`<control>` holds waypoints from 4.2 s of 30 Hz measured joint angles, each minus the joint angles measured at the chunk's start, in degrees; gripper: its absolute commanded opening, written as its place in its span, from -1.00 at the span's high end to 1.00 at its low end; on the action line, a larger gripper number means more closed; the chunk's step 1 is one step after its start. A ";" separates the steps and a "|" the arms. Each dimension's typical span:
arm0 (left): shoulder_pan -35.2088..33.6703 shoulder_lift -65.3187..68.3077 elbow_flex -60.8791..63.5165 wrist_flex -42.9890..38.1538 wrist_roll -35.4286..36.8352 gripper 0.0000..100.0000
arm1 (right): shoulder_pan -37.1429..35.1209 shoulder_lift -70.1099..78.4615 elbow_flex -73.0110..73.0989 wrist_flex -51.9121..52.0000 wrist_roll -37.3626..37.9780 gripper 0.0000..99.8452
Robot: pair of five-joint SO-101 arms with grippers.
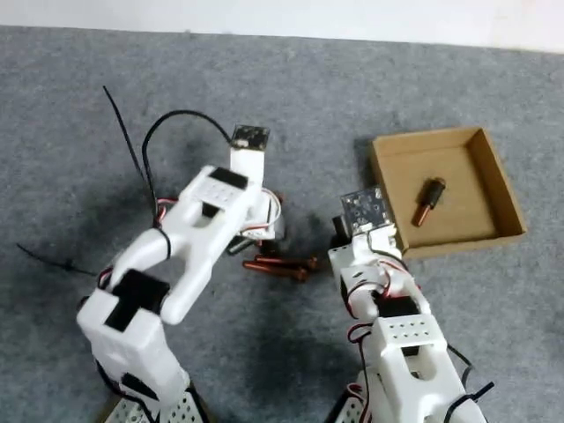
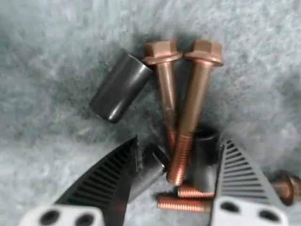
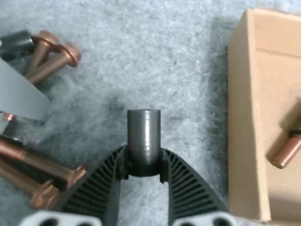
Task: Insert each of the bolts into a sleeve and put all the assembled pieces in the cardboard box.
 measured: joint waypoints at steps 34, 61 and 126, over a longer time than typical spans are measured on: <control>0.00 -8.26 7.03 1.67 -0.70 0.99 | 0.00 0.00 0.00 0.00 0.00 0.99; -0.26 -47.82 50.11 -38.07 -0.70 0.70 | 0.00 0.00 0.00 0.00 0.00 0.99; 2.37 2.81 2.99 -21.27 -11.69 0.67 | 0.00 0.00 0.00 0.00 0.00 0.99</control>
